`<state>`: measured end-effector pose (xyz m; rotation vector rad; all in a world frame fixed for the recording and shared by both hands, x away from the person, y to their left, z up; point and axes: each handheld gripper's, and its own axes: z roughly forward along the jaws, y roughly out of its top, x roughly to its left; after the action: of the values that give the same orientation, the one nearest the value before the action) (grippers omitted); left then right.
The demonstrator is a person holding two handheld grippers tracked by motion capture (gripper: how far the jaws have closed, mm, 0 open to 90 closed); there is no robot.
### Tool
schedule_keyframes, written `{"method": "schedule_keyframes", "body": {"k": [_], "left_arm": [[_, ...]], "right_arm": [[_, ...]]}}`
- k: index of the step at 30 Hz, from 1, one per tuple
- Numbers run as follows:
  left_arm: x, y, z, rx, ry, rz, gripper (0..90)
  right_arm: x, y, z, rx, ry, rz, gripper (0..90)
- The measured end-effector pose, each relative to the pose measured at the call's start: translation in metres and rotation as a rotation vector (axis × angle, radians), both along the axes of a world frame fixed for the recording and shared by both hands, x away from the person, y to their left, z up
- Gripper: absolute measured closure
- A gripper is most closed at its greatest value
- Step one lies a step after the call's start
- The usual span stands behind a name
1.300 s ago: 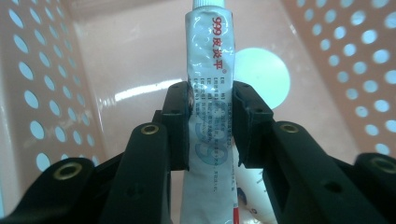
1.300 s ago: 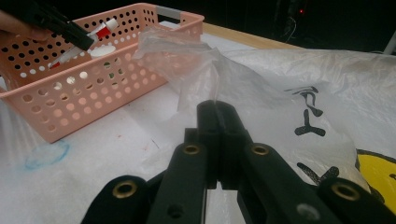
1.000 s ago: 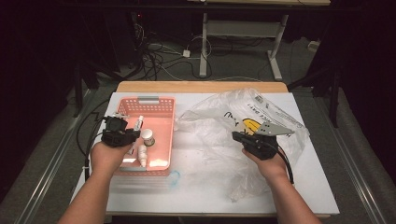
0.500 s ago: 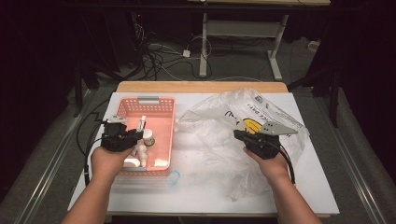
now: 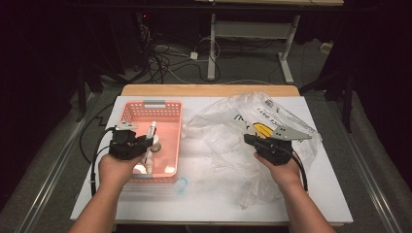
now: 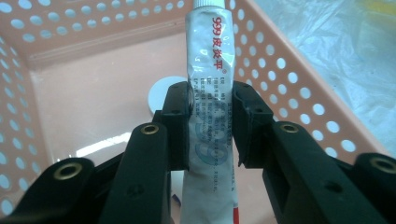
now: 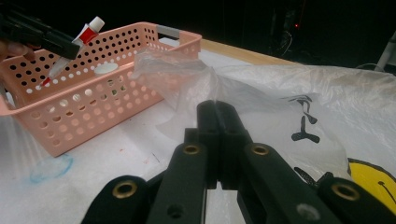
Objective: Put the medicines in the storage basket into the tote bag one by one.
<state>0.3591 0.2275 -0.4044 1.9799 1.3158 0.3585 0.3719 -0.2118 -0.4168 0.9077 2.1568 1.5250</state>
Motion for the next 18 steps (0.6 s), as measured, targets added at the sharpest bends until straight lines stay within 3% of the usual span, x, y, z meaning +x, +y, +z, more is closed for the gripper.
{"method": "schedule_keyframes", "body": {"k": [18], "left_arm": [[-0.01, -0.033, 0.023, -0.044, -0.054, -0.084, 67.9]], "right_arm": [[-0.002, -0.002, 0.006, 0.022, -0.016, 0.007, 90.0]]}}
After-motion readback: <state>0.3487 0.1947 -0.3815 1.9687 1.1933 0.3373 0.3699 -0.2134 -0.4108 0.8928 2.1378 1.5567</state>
